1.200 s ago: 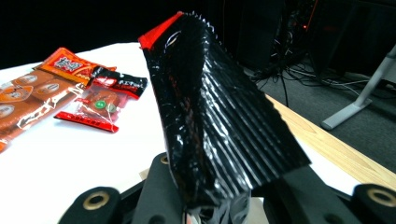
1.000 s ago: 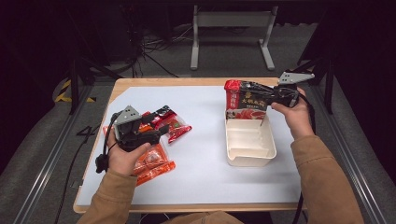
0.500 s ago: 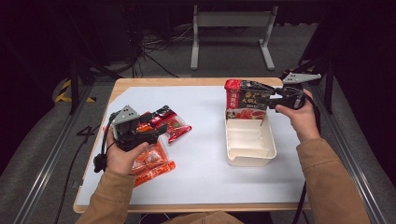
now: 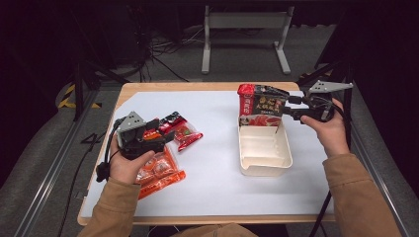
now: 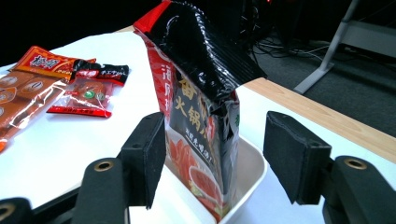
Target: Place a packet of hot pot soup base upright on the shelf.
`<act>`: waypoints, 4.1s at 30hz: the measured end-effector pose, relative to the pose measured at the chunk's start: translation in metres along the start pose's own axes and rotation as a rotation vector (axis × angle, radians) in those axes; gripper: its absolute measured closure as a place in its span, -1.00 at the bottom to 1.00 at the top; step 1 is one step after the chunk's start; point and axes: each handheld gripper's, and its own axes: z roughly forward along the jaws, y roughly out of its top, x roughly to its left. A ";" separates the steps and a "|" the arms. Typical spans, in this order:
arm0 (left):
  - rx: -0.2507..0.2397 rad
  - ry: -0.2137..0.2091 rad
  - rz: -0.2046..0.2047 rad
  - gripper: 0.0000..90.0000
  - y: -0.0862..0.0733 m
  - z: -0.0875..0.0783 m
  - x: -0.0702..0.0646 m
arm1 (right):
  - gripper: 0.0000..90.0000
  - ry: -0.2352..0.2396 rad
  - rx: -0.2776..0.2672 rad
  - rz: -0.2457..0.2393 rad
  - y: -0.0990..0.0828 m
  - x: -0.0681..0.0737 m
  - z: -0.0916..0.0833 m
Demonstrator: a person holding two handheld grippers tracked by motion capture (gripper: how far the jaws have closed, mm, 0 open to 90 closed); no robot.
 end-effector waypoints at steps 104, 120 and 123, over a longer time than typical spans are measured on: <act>0.254 0.327 -0.367 -0.35 -0.106 -0.012 0.166 | 0.06 0.193 -0.052 -0.074 -0.033 0.068 -0.025; 0.306 0.247 -0.380 -0.06 -0.108 -0.003 0.163 | 0.07 0.213 -0.030 -0.069 -0.034 0.069 -0.022; 0.300 0.239 -0.365 0.09 -0.107 -0.003 0.161 | 0.07 0.214 -0.026 -0.071 -0.034 0.069 -0.021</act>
